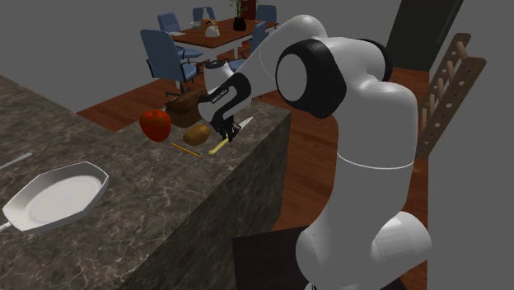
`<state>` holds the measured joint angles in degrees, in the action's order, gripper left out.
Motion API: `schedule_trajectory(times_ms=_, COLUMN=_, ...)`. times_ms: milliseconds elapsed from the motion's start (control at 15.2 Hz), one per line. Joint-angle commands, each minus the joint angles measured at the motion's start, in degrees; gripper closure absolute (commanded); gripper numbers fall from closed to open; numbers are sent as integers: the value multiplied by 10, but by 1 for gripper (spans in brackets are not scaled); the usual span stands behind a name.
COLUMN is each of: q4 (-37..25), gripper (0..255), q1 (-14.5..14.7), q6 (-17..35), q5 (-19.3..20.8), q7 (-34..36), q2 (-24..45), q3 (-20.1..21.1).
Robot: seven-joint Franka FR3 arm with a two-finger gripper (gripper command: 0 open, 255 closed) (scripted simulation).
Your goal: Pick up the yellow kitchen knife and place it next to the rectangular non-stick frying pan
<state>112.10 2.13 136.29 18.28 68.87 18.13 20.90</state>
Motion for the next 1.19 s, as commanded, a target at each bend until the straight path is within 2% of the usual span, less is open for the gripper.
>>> schedule_trajectory(times_ms=0, q4=0, gripper=255, q1=0, q6=0, q5=0, q7=0, q2=0, q3=0)
schedule_trajectory(times_ms=1122, q4=-50, gripper=255, q1=-10, q6=-102, q5=-46, q7=-40, q2=-58, q3=16)
